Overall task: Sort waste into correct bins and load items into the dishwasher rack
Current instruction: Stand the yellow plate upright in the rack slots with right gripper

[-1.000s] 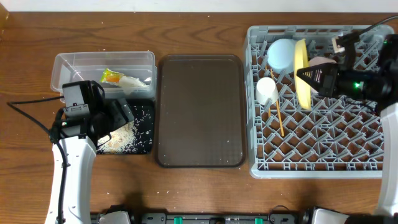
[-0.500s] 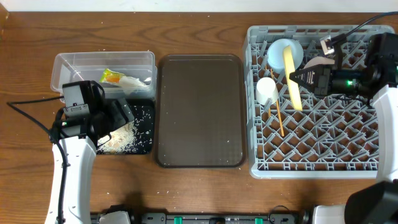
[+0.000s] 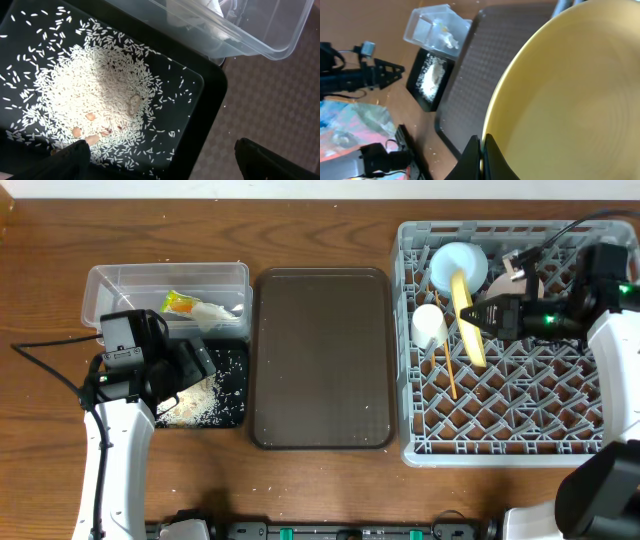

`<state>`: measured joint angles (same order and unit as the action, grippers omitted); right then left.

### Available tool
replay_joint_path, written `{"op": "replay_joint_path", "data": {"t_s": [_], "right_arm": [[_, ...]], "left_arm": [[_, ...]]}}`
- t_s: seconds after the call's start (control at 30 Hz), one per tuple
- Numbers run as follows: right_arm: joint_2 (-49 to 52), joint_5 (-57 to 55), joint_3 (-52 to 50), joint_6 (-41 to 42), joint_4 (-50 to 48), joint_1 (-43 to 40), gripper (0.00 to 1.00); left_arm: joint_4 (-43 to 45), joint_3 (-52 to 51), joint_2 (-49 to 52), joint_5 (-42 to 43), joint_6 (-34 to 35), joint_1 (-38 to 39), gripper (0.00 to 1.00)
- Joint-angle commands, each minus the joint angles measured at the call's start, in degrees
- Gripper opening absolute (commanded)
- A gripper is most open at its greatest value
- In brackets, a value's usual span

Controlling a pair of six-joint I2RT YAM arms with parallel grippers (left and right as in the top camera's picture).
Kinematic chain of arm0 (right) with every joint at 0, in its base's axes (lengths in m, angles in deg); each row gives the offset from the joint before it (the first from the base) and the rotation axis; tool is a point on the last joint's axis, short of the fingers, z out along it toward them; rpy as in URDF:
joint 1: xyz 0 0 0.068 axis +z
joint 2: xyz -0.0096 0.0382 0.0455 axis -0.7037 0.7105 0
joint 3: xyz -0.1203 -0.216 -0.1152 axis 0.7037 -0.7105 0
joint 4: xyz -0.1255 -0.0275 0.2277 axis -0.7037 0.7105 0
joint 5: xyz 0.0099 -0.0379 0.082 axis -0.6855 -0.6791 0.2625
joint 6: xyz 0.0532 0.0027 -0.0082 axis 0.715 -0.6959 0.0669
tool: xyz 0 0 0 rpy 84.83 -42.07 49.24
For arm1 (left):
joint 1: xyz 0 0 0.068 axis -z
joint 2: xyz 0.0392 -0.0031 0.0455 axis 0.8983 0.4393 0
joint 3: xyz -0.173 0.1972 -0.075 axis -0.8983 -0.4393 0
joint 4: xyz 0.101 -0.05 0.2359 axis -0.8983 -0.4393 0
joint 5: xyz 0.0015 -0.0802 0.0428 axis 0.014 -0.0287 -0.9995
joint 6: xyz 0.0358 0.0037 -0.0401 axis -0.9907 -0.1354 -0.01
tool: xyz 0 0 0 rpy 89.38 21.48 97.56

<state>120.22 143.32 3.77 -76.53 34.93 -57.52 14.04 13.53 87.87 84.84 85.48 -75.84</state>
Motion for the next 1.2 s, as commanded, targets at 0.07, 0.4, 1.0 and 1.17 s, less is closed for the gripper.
{"op": "replay_joint_path", "data": {"t_s": [0.07, 0.4, 1.0, 1.17], "right_arm": [[0.5, -1.44, -1.29, -1.29, -1.4, -0.44, 0.01], [0.5, -5.97, -1.31, 4.04, -4.26, -1.68, 0.01], [0.5, -10.6, -1.31, 5.79, -7.26, -4.11, 0.11], [0.5, -10.6, -1.31, 5.79, -7.5, -4.11, 0.27]], "left_arm": [[0.0, 1.05, 0.11, -0.35, 0.13, -0.2, 0.95], [0.0, 1.05, 0.11, -0.35, 0.13, -0.2, 0.95], [0.0, 1.05, 0.11, -0.35, 0.13, -0.2, 0.95], [0.0, 1.05, 0.11, -0.35, 0.13, -0.2, 0.95]]}}
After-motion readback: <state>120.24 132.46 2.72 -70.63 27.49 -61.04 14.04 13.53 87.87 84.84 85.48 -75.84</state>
